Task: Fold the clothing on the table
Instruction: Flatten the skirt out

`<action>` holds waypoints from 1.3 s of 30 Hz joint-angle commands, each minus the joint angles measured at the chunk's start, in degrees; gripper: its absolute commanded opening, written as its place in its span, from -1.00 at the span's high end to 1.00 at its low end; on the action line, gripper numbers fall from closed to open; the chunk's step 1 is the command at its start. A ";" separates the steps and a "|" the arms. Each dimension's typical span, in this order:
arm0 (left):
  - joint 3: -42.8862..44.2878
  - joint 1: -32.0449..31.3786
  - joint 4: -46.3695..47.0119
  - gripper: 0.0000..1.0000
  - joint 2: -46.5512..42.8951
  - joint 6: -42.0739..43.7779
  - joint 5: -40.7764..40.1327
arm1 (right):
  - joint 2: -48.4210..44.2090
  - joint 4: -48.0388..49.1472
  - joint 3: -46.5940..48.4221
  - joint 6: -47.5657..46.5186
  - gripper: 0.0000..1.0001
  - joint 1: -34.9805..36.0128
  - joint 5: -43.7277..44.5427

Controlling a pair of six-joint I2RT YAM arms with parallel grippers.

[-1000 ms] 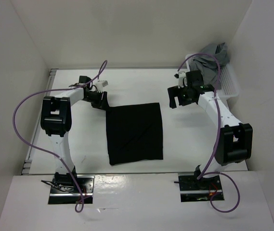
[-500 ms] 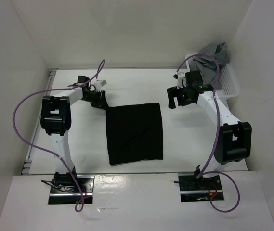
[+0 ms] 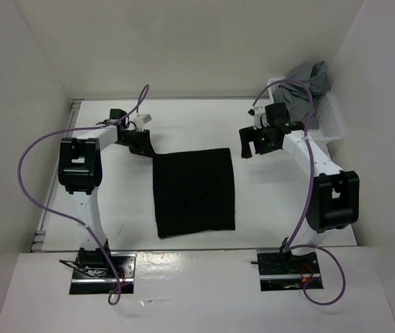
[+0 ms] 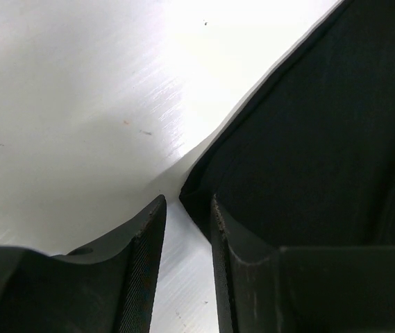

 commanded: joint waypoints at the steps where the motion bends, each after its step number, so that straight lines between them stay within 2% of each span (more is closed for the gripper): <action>1: 0.69 0.27 -0.10 0.21 2.47 1.49 0.03 | 0.39 1.13 0.82 -0.14 -0.84 -0.30 -0.94; 10: 1.74 0.27 -0.10 0.23 2.99 1.49 1.17 | 0.39 1.13 1.35 -0.14 -0.84 -0.30 -0.94; 18: 2.27 0.27 -0.10 0.40 3.52 0.96 1.70 | 0.92 1.13 1.35 -0.14 -0.82 -0.30 -0.94; 21: 2.27 0.27 -0.63 0.55 4.05 0.96 2.22 | 0.92 1.13 1.35 -0.14 -0.82 -0.30 -1.46; 26: 2.27 0.27 -0.63 1.00 4.05 0.96 2.22 | 2.49 1.13 1.95 -0.14 -0.80 -0.30 -1.99; 29: 2.27 0.27 -0.63 1.00 3.52 0.96 1.61 | 4.78 2.53 3.97 0.38 -0.75 -0.30 -4.79; 35: 2.27 0.27 -0.63 1.00 4.05 0.96 1.08 | 15.84 3.15 12.04 1.53 -0.53 -0.30 -12.35; 39: 1.57 0.27 -0.63 1.00 4.58 1.58 1.60 | 21.91 3.76 16.81 1.53 -0.50 -0.30 -13.42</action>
